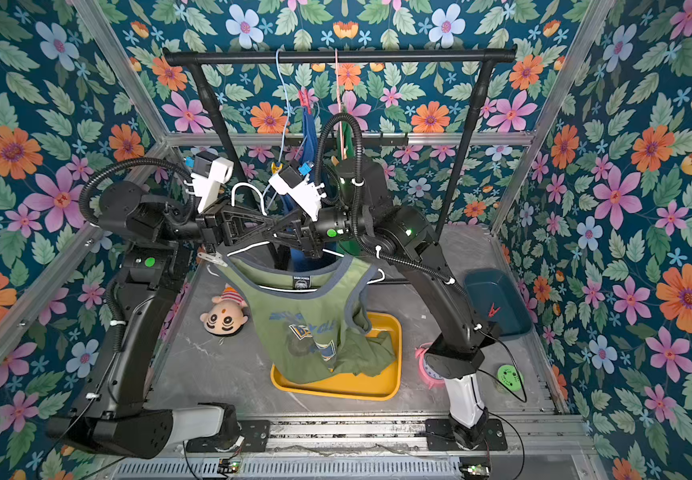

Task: Remove the clothespins securing tank tops to the hanger
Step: Adjust the hanger.

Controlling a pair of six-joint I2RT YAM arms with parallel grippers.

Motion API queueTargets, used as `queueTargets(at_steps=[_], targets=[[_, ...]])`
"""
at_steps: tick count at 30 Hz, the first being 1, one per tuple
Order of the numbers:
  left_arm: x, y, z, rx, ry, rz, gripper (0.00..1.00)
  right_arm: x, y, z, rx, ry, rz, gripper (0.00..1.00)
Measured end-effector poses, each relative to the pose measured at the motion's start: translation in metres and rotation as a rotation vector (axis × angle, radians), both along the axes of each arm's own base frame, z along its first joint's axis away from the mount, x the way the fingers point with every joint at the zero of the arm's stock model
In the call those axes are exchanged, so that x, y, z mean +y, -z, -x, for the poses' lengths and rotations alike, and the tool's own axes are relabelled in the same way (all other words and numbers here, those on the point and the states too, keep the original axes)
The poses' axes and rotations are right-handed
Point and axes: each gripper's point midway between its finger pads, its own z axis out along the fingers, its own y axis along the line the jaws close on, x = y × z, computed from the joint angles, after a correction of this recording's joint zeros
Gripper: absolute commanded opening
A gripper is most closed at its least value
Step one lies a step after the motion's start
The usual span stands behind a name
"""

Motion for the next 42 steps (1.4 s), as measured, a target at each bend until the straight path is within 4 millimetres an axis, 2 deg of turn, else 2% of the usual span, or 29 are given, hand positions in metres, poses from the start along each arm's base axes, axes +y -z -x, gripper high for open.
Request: queueTargets(at_steps=[3, 6, 11, 14, 17, 19, 24, 29, 34, 39, 42], targets=[[0.0, -0.001, 0.001, -0.011, 0.001, 0.001, 0.0, 0.0, -0.001, 0.0, -0.002, -0.001, -0.002, 0.0], [0.0, -0.001, 0.0, -0.014, 0.001, 0.001, 0.09, 0.0, -0.001, 0.0, -0.003, 0.0, -0.003, 0.0], [0.0, -0.001, 0.004, -0.009, 0.013, -0.005, 0.59, -0.001, 0.001, -0.006, -0.009, 0.029, 0.005, 0.0], [0.002, -0.004, 0.012, -0.031, 0.03, -0.012, 0.69, -0.002, 0.002, -0.009, -0.013, 0.052, 0.01, 0.0], [0.007, -0.01, 0.018, -0.059, 0.033, -0.022, 0.74, -0.002, -0.001, -0.007, -0.029, 0.05, 0.005, 0.0], [0.011, -0.018, 0.016, -0.091, 0.0, -0.011, 0.77, -0.005, 0.0, -0.003, -0.031, 0.042, 0.014, 0.0], [0.022, -0.023, 0.007, -0.119, -0.065, -0.001, 0.85, -0.012, -0.007, 0.002, -0.052, 0.038, 0.006, 0.0], [0.038, -0.022, -0.006, -0.129, -0.143, -0.004, 0.85, -0.02, -0.008, 0.005, -0.051, 0.041, 0.012, 0.0], [0.06, -0.024, -0.013, -0.155, -0.241, -0.013, 0.81, -0.029, -0.01, 0.004, -0.044, 0.047, 0.016, 0.0], [0.083, -0.021, -0.025, -0.162, -0.336, -0.025, 0.89, -0.045, -0.013, 0.004, -0.041, 0.072, 0.023, 0.0], [0.092, -0.015, -0.036, -0.131, -0.367, -0.027, 0.94, -0.062, -0.019, 0.007, -0.041, 0.088, 0.018, 0.0]])
